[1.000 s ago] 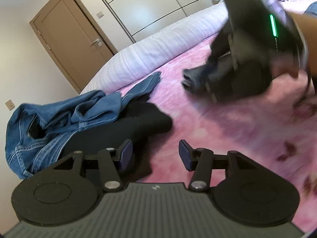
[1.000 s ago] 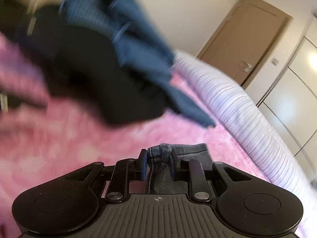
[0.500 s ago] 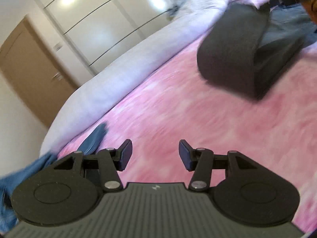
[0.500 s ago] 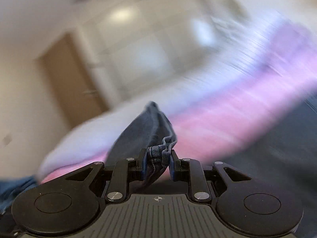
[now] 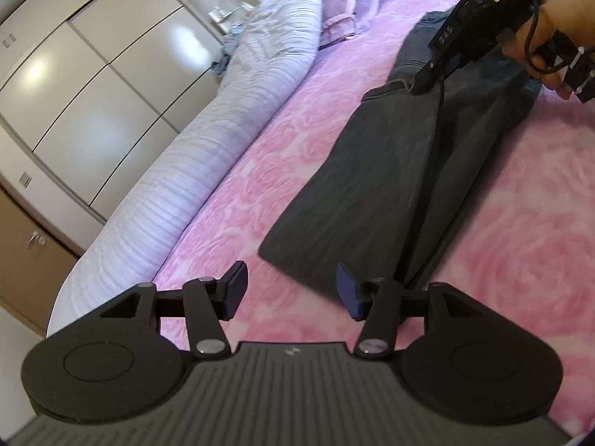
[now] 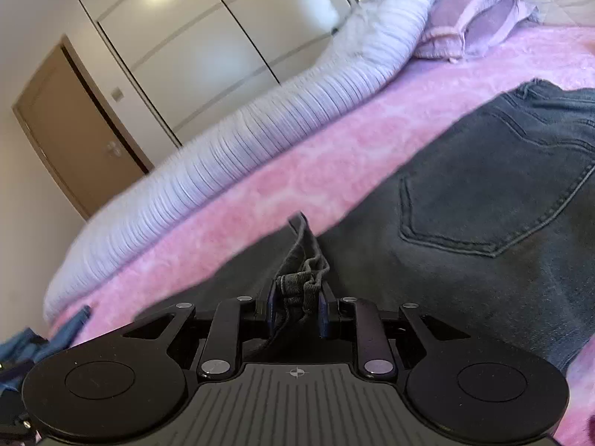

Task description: Fold clothes

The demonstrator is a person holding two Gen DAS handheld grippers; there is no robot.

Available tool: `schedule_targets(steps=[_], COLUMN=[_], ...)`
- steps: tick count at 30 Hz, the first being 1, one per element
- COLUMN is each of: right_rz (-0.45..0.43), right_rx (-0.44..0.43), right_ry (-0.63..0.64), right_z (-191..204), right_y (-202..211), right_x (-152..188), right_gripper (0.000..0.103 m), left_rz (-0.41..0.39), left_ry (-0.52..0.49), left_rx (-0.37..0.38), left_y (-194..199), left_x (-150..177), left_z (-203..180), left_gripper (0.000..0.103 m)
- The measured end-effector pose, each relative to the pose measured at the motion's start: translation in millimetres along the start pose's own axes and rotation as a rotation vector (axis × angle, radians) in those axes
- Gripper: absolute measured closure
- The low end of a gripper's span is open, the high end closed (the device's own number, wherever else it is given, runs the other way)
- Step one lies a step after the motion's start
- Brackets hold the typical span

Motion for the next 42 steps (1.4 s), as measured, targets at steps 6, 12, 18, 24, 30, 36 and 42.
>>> schedule_targets(steps=[6, 12, 18, 24, 30, 36, 42], right_rz=[0.047, -0.029, 0.109, 0.065, 0.005, -0.016, -0.072], right_rx=[0.065, 0.006, -0.257, -0.074, -0.022, -0.106, -0.159], right_ry=[0.045, 0.323, 0.887, 1.588, 1.733, 1.605, 1.436], right_z=[-18.2, 47.3, 172.4, 198.8, 183.0, 177.9, 178.5], right_y=[22.4, 71.3, 74.9, 44.5, 30.5, 32.0, 54.3], right_x=[8.3, 18.8, 135.9, 215.3, 214.9, 194.0, 172.0], right_gripper=[0.064, 0.058, 0.032, 0.031, 0.032, 0.089, 0.092], left_rz=[0.036, 0.099, 0.126, 0.028, -0.034, -0.137, -0.238], left_ry=[0.003, -0.077, -0.021, -0.202, -0.464, -0.682, -0.858], left_rx=[0.026, 0.004, -0.014, 0.071, 0.125, 0.114, 0.074], left_y=[-7.9, -15.4, -14.3, -17.4, -49.9, -87.2, -125.9], left_x=[8.2, 38.4, 69.9, 77.7, 80.5, 66.3, 42.5], left_z=[1.8, 10.9, 33.4, 29.3, 4.2, -14.1, -25.8], left_gripper=[0.054, 0.052, 0.050, 0.030, 0.029, 0.028, 0.055])
Point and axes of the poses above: each gripper's, at about its wrist camera, not at the fingertips, and y roughly against the way its jaws point, z to its left, x to its underside, the point moved 7 cm from there along -y, roughly the way its jaws point, and after that the axes turned 2 degrees about -z, right-handed, at the moved point
